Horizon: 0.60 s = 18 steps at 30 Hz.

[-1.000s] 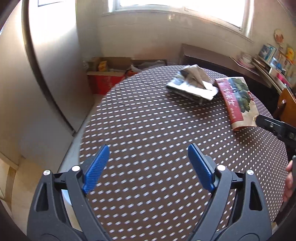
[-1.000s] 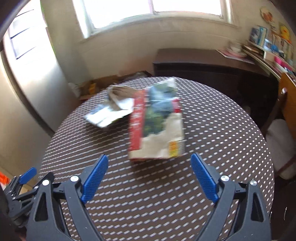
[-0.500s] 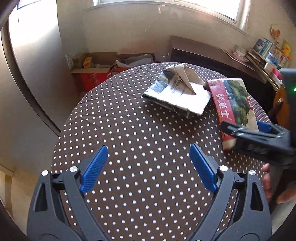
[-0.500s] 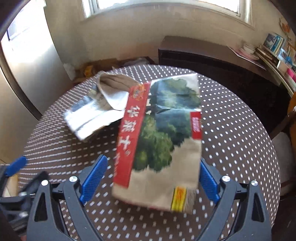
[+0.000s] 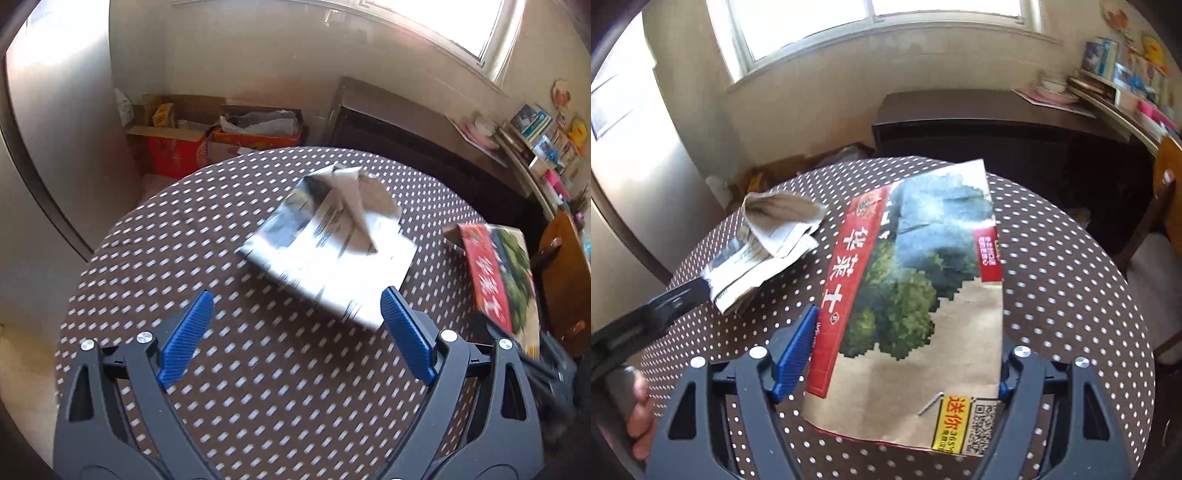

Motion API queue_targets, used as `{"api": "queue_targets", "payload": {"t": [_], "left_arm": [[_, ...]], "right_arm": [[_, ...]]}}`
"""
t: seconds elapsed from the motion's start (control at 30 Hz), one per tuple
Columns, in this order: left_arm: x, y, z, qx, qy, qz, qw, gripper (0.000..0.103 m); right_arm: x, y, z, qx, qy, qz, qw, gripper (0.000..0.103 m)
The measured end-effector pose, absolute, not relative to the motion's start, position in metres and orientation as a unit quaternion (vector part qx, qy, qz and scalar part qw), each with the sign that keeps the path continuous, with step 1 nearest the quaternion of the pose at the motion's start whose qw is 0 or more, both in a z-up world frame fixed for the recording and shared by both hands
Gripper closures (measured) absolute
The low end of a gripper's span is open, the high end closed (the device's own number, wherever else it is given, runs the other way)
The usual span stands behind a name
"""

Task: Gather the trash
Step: 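Grasp the red-printed cardboard box with the right gripper while the left gripper grasps the newspaper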

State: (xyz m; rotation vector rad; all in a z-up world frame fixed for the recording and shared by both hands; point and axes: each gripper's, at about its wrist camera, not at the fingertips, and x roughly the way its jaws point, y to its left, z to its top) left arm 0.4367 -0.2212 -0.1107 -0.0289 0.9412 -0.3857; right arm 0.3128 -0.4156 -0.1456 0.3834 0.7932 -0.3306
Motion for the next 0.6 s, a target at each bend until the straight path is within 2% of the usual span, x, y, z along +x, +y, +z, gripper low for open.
{"api": "queue_targets", "payload": {"t": [0.07, 0.1, 0.17, 0.27, 0.3, 0.37, 0.4, 0.47, 0.6], "left_arm": [[0.447, -0.230, -0.116, -0.024, 0.451, -0.176, 0.875, 0.013], [0.450, -0.233, -0.120, -0.026, 0.454, -0.168, 0.875, 0.013], [0.456, -0.240, -0.126, -0.029, 0.456, -0.160, 0.875, 0.013], [0.459, -0.244, -0.134, -0.033, 0.446, -0.146, 0.882, 0.014], [0.460, -0.245, -0.137, -0.032, 0.443, -0.140, 0.885, 0.019], [0.460, -0.244, -0.138, -0.022, 0.430, -0.132, 0.893, 0.059], [0.461, -0.243, -0.138, -0.016, 0.423, -0.132, 0.896, 0.063], [0.464, -0.233, -0.135, -0.035, 0.421, -0.143, 0.895, 0.081], [0.463, -0.205, -0.129, -0.082, 0.418, -0.167, 0.889, 0.092]], "right_arm": [[0.305, -0.423, -0.144, 0.195, 0.376, -0.161, 0.892, 0.036], [0.304, -0.423, -0.143, 0.196, 0.375, -0.161, 0.892, 0.043], [0.299, -0.428, -0.144, 0.204, 0.379, -0.156, 0.889, 0.077], [0.285, -0.438, -0.143, 0.216, 0.383, -0.143, 0.887, 0.078], [0.282, -0.439, -0.143, 0.214, 0.381, -0.145, 0.888, 0.078], [0.282, -0.433, -0.140, 0.198, 0.381, -0.147, 0.891, 0.079], [0.286, -0.429, -0.137, 0.193, 0.380, -0.148, 0.892, 0.080], [0.285, -0.422, -0.134, 0.193, 0.379, -0.145, 0.893, 0.082], [0.277, -0.416, -0.127, 0.191, 0.369, -0.144, 0.898, 0.084]]}}
